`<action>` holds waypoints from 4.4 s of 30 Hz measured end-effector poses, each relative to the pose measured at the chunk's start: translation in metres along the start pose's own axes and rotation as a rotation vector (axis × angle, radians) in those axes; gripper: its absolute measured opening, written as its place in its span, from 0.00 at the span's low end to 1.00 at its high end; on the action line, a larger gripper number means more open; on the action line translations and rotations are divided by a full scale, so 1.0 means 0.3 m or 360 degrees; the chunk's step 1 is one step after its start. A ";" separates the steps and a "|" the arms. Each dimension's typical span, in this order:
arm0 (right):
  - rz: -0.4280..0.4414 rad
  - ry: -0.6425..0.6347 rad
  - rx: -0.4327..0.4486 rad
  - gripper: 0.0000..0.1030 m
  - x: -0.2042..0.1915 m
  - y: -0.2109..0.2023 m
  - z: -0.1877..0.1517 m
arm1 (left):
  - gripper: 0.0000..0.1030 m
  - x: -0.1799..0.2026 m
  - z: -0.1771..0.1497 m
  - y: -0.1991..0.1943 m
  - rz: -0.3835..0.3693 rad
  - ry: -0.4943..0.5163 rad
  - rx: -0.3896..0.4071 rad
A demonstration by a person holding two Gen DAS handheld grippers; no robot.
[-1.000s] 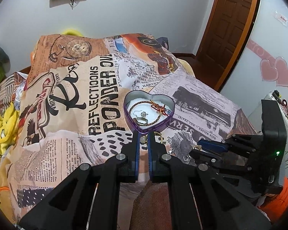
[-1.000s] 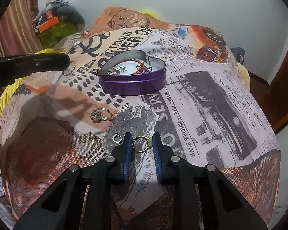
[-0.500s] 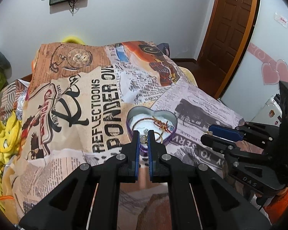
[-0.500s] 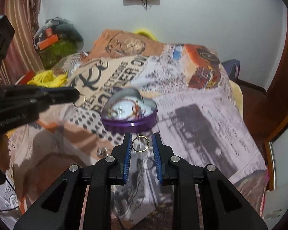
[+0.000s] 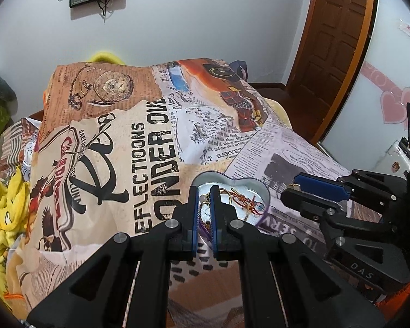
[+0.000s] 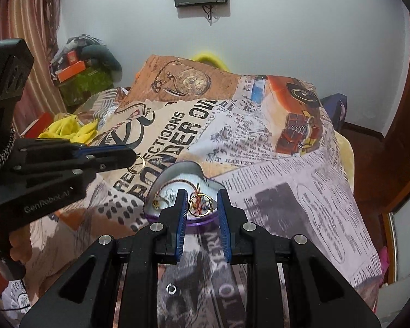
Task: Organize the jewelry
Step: 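Lower the hoop into the tin with the right tool while the left tool releases its earring there, then withdraw both tools from the tin toward the remaining silver pieces, then grasp a small silver earring with the right tool while the left tool grasps a silver charm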
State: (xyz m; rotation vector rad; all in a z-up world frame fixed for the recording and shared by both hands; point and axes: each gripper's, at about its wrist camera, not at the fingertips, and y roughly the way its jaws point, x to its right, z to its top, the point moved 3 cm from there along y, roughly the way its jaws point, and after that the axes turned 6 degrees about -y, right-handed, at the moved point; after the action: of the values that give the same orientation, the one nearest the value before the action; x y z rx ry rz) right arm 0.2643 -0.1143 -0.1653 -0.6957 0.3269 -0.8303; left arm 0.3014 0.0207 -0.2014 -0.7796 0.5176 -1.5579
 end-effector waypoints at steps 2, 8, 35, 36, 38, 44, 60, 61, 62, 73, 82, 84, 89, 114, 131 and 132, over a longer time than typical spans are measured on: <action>0.0010 0.0007 -0.0015 0.19 0.002 0.019 0.008 | 0.06 -0.006 0.011 0.020 0.0002 -0.0003 -0.0009; 0.0063 0.0025 -0.0048 0.19 0.002 0.070 0.013 | 0.06 -0.018 0.027 0.070 -0.0021 -0.0016 -0.0042; 0.0125 0.0033 -0.0191 0.20 0.020 0.175 -0.015 | 0.06 0.000 0.018 0.217 -0.0127 -0.0015 -0.0208; 0.0121 0.0026 -0.0192 0.20 0.016 0.177 -0.015 | 0.06 0.003 0.017 0.214 -0.0126 -0.0009 -0.0205; 0.0115 0.0016 -0.0207 0.20 0.012 0.187 -0.016 | 0.06 0.006 0.020 0.205 -0.0120 -0.0004 -0.0192; 0.0114 0.0006 -0.0210 0.20 0.005 0.191 -0.011 | 0.06 -0.004 0.023 0.165 -0.0079 0.0008 -0.0150; 0.0075 -0.0014 -0.0224 0.25 -0.018 0.128 0.005 | 0.06 -0.015 -0.010 0.044 -0.0018 0.0025 -0.0108; 0.0069 -0.0012 -0.0215 0.25 -0.018 0.114 0.009 | 0.06 -0.012 -0.011 0.032 -0.0015 0.0028 -0.0103; 0.0064 -0.0013 -0.0208 0.25 -0.019 0.103 0.012 | 0.07 -0.010 -0.013 0.019 -0.0013 0.0031 -0.0097; -0.0033 -0.0037 -0.0090 0.30 -0.039 -0.068 0.018 | 0.27 0.019 -0.044 -0.136 0.0013 0.0044 -0.0017; -0.0041 -0.0024 -0.0114 0.35 -0.049 -0.130 -0.053 | 0.37 0.045 -0.111 -0.210 0.0041 0.0094 -0.0014; -0.0046 -0.0032 -0.0155 0.35 -0.056 -0.118 -0.085 | 0.37 0.045 -0.128 -0.212 0.0036 0.0093 -0.0026; -0.0027 -0.0022 -0.0244 0.35 -0.066 -0.092 -0.159 | 0.37 0.039 -0.183 -0.196 0.0029 0.0084 -0.0082; 0.0069 -0.0147 -0.0338 0.09 -0.157 0.040 -0.268 | 0.37 0.067 -0.334 -0.051 -0.0047 0.0114 -0.0279; 0.0016 -0.0039 -0.0254 0.09 -0.044 -0.033 -0.245 | 0.33 0.120 -0.323 0.070 -0.0108 0.0108 -0.0371; 0.0013 -0.0034 -0.0248 0.09 -0.038 -0.036 -0.243 | 0.32 0.122 -0.321 0.073 -0.0111 0.0108 -0.0371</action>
State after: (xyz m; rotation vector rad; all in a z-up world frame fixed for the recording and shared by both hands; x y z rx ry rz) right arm 0.2130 -0.1421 -0.2115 -0.8475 0.3774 -0.7947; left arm 0.2450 -0.0292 -0.2752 -0.9321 0.7380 -1.6108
